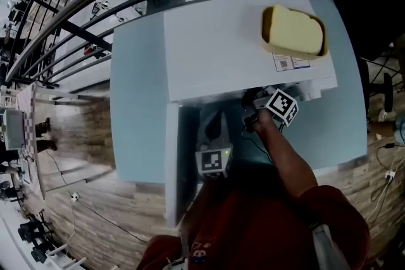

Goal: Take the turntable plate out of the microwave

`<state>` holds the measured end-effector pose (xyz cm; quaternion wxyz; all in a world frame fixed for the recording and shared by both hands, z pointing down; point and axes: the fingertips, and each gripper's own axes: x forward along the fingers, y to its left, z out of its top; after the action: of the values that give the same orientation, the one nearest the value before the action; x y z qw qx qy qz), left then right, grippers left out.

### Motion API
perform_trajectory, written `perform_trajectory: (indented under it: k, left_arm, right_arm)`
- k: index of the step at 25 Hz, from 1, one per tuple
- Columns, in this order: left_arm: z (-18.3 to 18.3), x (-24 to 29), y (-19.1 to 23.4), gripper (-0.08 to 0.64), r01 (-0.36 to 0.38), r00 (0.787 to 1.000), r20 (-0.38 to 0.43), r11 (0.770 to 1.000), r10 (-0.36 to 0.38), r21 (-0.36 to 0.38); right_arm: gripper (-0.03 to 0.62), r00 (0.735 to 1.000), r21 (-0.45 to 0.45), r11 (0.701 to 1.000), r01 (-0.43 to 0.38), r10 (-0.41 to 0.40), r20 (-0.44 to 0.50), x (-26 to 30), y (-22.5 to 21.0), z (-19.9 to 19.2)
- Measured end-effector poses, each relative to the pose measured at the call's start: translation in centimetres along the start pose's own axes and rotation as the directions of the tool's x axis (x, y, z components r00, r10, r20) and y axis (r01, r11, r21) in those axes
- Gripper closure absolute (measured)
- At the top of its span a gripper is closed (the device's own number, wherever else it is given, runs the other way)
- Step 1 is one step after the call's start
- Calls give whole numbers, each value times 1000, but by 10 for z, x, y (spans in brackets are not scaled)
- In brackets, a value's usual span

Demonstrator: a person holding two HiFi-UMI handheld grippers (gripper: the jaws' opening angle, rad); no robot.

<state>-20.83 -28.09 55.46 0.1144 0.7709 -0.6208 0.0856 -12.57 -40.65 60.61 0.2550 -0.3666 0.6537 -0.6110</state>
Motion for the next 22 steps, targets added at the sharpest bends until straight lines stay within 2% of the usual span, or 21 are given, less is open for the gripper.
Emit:
perform_trajectory:
  k: [4,8,15,22]
  left_arm:
    - [3,-3,-2,561,2,1000,11,1000,-2,-11]
    - [8,-9,-2,561,3,1000,22,1000,-2,-12]
    - [1,-19,-5,561,9,1000,14,1000,-9,15]
    - [4,-29,-11,555,6,1000,14,1000,-6,-30]
  right_arm:
    - [563,1000,73,997,-24,24,5,-12,-5,-5]
    - [563,999,106,994,-32,32,1,-28,-10,-13]
    - [563,998,99,993,-57,59,-13,-52,-6,-24]
    - [565,999,99,994,-47,47,5,-89,-19,-20]
